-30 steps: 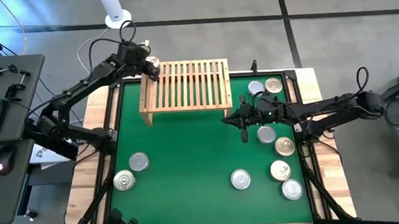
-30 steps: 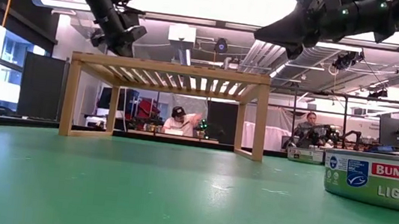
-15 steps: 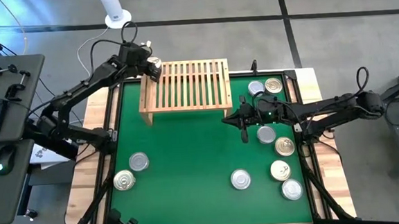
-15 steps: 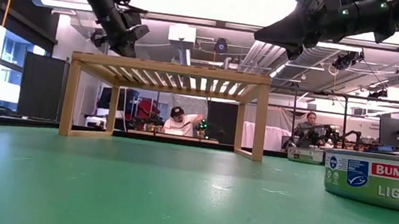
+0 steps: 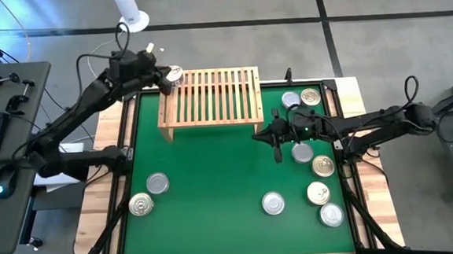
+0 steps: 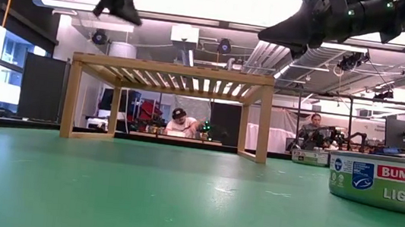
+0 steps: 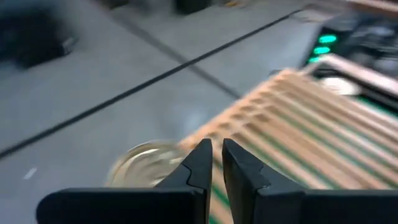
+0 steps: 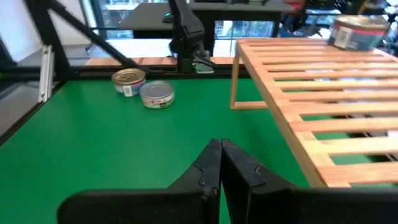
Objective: Stack canned seafood by type on shelf
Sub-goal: Put the green white tuna can on the shelf
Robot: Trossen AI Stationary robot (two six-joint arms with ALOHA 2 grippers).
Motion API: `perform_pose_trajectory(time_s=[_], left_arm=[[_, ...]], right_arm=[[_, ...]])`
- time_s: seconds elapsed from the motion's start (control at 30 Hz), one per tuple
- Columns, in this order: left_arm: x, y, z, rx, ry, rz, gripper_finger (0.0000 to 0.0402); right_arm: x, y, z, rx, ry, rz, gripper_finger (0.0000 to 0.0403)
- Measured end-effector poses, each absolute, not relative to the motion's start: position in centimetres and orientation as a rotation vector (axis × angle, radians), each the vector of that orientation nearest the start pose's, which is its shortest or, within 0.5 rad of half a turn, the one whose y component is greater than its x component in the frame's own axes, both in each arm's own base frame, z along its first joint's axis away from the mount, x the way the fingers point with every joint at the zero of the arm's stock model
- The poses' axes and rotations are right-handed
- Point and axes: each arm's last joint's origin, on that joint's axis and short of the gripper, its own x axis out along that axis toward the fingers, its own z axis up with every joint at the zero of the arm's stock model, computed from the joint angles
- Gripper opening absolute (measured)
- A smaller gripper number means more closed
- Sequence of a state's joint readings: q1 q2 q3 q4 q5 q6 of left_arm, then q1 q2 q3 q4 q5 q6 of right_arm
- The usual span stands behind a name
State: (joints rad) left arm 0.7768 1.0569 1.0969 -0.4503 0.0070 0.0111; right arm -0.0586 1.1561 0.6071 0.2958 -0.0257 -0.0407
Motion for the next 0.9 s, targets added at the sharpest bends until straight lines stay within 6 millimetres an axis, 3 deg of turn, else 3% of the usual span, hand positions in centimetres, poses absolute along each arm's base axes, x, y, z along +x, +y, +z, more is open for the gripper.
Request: perform_pose_trajectory(time_s=[0.23, 0.37, 0.5, 0.73, 0.9], left_arm=[[19.3, 8.4, 37.2, 0.014, 0.381, 0.469, 0.0002], [21.8, 3.8, 35.7, 0.128, 0.439, 0.398, 0.0001], [24.0, -0.6, 33.9, 0.172, 0.489, 0.365, 0.0001], [27.7, -6.8, 29.7, 0.182, 0.551, 0.319, 0.0001], [30.7, -9.8, 26.0, 0.129, 0.544, 0.307, 0.0001]], right_arm=[[24.1, 1.9, 24.0, -0.177, 0.331, 0.042, 0.0000], [22.5, 4.5, 23.7, -0.240, 0.421, 0.056, 0.0000], [20.9, 6.5, 23.3, -0.262, 0.513, 0.190, 0.0000], [19.8, 8.4, 22.4, -0.012, 0.645, 0.356, 0.0003], [18.4, 9.8, 21.6, 0.139, 0.794, 0.345, 0.0060]])
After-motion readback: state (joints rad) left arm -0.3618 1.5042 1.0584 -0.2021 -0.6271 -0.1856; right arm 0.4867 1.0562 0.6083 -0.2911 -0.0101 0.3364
